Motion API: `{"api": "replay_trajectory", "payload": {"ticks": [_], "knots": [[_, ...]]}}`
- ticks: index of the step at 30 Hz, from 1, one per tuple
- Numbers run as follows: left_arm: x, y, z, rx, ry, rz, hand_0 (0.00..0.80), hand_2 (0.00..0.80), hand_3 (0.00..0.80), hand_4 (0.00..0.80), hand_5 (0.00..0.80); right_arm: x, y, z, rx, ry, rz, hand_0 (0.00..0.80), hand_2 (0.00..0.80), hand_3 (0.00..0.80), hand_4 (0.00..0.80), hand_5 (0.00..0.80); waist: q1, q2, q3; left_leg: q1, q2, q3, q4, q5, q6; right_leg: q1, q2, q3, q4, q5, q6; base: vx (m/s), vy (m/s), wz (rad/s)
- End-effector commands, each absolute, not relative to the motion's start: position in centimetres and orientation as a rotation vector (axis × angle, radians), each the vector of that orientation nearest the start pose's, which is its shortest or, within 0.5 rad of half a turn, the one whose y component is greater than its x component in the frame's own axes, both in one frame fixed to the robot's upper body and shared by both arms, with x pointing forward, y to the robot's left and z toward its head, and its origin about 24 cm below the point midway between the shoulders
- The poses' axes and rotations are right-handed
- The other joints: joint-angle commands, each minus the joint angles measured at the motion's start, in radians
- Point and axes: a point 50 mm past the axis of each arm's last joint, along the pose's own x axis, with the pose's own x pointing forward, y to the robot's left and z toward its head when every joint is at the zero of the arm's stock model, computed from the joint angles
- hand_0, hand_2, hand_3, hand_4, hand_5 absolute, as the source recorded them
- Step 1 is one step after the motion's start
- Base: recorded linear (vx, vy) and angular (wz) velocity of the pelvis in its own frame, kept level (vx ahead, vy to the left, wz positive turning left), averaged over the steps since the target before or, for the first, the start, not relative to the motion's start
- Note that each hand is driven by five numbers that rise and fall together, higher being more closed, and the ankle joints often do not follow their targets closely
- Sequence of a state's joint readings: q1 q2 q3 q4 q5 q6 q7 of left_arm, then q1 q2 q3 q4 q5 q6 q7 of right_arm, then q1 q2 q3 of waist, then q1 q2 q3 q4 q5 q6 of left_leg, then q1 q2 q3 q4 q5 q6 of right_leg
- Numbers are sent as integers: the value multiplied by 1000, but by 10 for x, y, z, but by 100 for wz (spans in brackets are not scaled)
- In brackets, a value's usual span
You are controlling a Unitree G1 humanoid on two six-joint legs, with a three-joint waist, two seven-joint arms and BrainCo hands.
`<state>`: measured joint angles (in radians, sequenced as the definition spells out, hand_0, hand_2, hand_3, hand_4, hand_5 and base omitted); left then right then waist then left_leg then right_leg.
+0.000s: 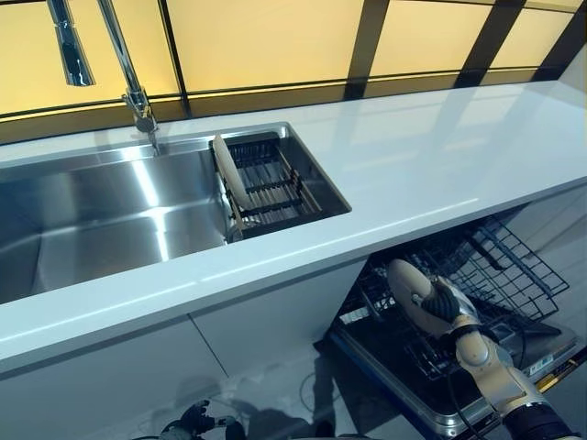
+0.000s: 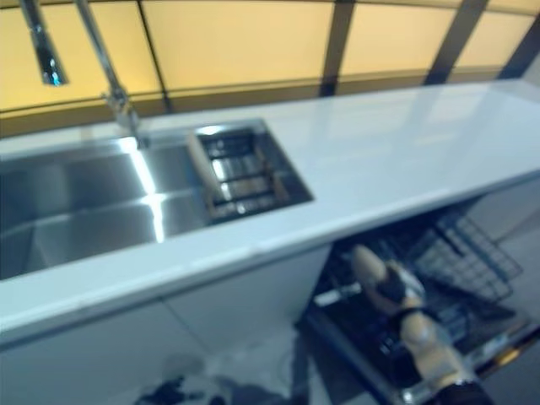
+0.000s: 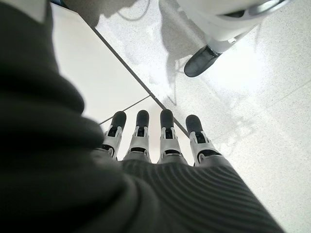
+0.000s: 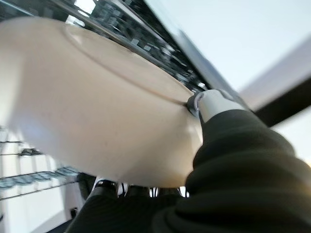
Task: Take plates into dishwasher
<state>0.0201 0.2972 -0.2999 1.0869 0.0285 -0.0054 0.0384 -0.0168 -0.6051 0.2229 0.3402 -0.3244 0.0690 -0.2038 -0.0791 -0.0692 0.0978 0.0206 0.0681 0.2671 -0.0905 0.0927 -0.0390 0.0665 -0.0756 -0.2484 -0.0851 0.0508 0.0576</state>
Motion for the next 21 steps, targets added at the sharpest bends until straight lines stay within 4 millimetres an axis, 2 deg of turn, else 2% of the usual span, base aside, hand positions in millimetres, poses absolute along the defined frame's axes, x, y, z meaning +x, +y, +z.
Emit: {"api": "replay_trajectory", "payload": {"ticks": [1, 7, 13, 21], "knots": [[138, 234, -143, 532, 1049, -126, 0, 0, 0, 0, 0, 261, -258, 8, -1015, 251, -78, 800, 800, 800, 800, 800, 35, 17, 30, 29, -55, 0, 3, -86, 48, -51, 51, 7, 154, -98, 20, 0, 0, 0], [138, 233, -143, 540, 1049, -133, 0, 0, 0, 0, 0, 255, -261, -16, -1013, 376, -117, 800, 800, 800, 800, 800, 49, 20, 34, 31, -56, -9, 3, -87, 50, -51, 49, -1, 160, -99, 19, 33, -11, 6], [136, 234, -144, 548, 1052, -144, 0, 0, 0, 0, 0, 252, -264, -27, -981, 455, -167, 800, 800, 800, 800, 800, 62, 21, 36, 30, -58, -19, 3, -87, 51, -47, 48, -7, 160, -100, 19, 19, -13, 7], [135, 231, -145, 551, 1051, -156, 0, 0, 0, 0, 0, 250, -259, -41, -937, 527, -162, 800, 800, 800, 800, 800, 78, 26, 39, 29, -59, -30, 3, -85, 52, -44, 48, -12, 160, -101, 16, 11, -6, 5]]}}
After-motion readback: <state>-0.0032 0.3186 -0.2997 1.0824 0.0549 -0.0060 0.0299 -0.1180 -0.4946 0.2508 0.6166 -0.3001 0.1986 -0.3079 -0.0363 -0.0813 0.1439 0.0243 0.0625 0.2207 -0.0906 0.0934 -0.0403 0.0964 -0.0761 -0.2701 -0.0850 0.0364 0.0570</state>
